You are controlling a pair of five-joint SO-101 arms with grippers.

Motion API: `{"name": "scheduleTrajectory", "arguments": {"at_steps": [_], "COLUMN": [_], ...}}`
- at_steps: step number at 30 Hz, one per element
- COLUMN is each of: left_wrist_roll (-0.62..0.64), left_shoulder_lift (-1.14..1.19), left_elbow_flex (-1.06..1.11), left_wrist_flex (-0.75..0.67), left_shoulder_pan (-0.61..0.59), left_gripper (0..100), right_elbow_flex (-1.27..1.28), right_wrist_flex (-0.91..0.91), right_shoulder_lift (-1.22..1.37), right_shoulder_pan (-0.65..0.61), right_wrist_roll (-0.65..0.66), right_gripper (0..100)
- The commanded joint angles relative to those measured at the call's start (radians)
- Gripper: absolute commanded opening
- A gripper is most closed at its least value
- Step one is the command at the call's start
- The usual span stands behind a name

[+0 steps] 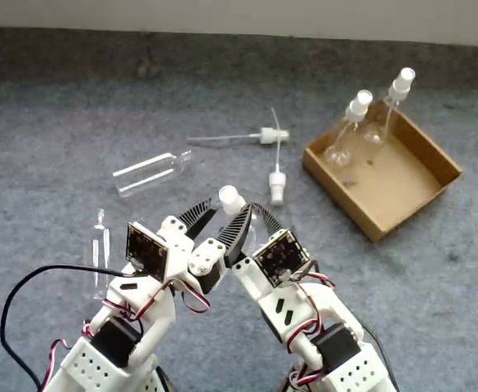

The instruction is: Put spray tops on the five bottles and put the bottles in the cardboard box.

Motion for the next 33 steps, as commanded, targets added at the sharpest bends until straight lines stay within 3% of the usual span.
{"name": "scheduleTrajectory", "arguments": {"at_steps": [1,16,22,28,33], "left_wrist_roll": [0.077,0.072,-0.021,-0.023,-0.023], "left_shoulder_lift": [0.005,0.004,0.004,0.004,0.004], "left_elbow_flex": [0.018,0.013,0.018,0.018,0.016], "left_wrist_flex": [0.002,0.002,0.002,0.002,0.002], "left_shoulder_pan": [-0.013,-0.022,-0.022,-0.022,-0.016], "left_gripper": [1,2,2,2,4], "right_elbow_flex": [0.113,0.113,0.113,0.113,0.116], "right_wrist_flex": [-0.002,-0.002,-0.002,-0.002,-0.002], "right_shoulder_lift": [-0.005,-0.005,-0.005,-0.005,-0.005], "right_shoulder_pan": [-0.013,-0.013,-0.01,0.088,0.097], "right_wrist_roll": [-0.011,-0.011,-0.011,-0.015,-0.017], "right_gripper": [10.6,10.6,10.6,10.6,10.6]}}
